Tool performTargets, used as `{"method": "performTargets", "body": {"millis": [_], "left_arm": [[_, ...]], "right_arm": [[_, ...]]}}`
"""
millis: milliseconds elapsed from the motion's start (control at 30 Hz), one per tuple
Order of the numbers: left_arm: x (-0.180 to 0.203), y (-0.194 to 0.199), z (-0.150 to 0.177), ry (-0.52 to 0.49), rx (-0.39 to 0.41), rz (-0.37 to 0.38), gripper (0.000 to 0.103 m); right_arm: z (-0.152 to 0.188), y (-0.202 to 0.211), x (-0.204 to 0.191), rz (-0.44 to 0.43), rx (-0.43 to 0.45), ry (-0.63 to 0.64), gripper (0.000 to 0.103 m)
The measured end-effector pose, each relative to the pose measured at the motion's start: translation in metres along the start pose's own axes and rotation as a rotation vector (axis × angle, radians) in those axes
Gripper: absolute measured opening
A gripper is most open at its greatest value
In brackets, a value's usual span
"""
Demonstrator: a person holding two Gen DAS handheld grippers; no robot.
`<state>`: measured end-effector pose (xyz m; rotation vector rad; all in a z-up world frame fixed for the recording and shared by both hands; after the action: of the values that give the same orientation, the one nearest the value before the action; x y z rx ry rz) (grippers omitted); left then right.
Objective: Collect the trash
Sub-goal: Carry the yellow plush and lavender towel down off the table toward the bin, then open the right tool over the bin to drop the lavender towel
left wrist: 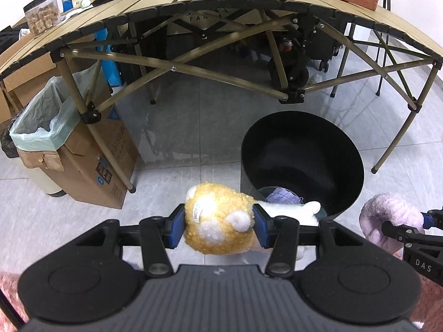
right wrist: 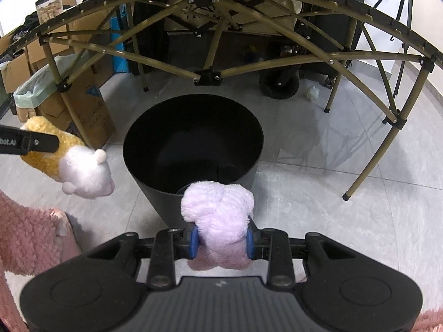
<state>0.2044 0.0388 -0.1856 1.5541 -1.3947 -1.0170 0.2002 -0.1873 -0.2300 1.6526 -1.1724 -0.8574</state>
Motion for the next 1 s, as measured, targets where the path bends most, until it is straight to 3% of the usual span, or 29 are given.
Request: {"method": "performTargets", "body": {"millis": [667,1000], "left_arm": [[-0.039,-0.009,-0.026,0.115,0.009,-0.069,0.051],[-0.045,-0.018,-0.046,0.136,-0.006,-0.085,0.051]], "right_arm": [[-0.094,-0.010,-0.037,-0.041,0.063,0.029,0.030],[-0.122,-0.034,-0.054,-0.031,0.018,0.066,0.030]]}}
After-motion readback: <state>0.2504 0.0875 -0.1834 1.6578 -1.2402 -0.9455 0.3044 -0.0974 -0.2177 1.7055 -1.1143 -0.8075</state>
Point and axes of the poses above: each gripper's, at about its wrist camera, not at the fingertips, and y roughly against the way its jaws point, x to its right, z to its underside, the point moved 7 cm from there along -y, roughly the way its jaws point, and after that the axes turned 14 degrees about -x, right-handed, at the moved point
